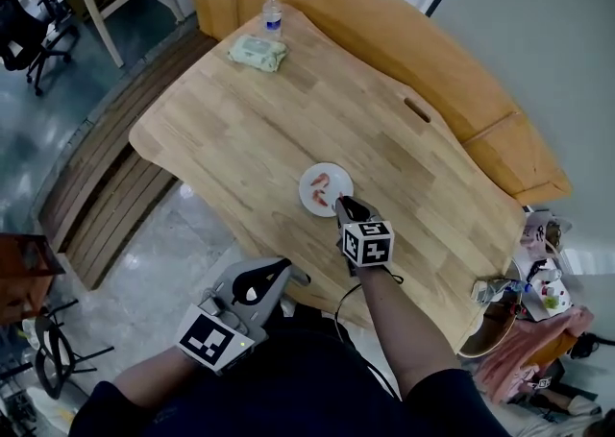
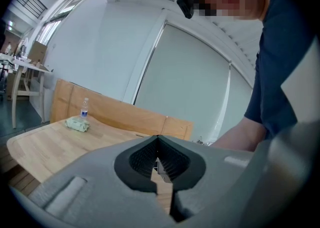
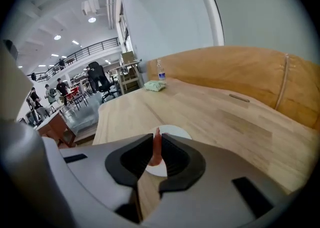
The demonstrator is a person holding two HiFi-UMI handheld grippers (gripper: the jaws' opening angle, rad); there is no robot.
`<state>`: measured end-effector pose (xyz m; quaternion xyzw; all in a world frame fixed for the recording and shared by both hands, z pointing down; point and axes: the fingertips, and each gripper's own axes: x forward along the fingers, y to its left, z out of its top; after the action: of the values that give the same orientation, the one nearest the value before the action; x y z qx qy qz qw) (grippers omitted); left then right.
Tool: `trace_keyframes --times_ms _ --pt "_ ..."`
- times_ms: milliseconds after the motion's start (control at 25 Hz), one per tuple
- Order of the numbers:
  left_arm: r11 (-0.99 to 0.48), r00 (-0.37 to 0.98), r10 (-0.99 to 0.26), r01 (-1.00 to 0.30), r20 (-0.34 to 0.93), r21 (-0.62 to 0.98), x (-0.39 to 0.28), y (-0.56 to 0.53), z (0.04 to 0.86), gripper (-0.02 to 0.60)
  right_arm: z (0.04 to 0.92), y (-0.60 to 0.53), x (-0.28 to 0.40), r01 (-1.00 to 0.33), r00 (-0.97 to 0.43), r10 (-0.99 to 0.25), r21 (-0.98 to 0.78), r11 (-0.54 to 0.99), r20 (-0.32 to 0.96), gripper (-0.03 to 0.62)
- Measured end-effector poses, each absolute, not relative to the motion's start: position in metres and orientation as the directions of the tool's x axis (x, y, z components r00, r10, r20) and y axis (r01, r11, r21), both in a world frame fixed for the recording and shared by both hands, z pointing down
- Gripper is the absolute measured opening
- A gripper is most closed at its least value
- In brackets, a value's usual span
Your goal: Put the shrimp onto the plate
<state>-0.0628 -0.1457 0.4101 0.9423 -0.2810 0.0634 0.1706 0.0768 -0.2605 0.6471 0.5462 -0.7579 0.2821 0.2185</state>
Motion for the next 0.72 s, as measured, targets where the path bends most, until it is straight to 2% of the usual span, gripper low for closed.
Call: trace_keyframes --times_ms 320,720 --pt "-0.741 0.802 -0.543 -0.597 0.249 0.308 -0.076 -0.149 0.423 0.005 0.7 -0.28 0.078 -0.954 -0.289 -0.613 -0.17 0.247 0.735 0.06" --pt "-0.7 0.766 -0.577 -0.642 0.283 0.312 -0.089 -0.153 0.432 0.005 0.737 -0.295 0.08 -0.956 -0.278 -0.537 -0.174 0.237 0.797 0.06"
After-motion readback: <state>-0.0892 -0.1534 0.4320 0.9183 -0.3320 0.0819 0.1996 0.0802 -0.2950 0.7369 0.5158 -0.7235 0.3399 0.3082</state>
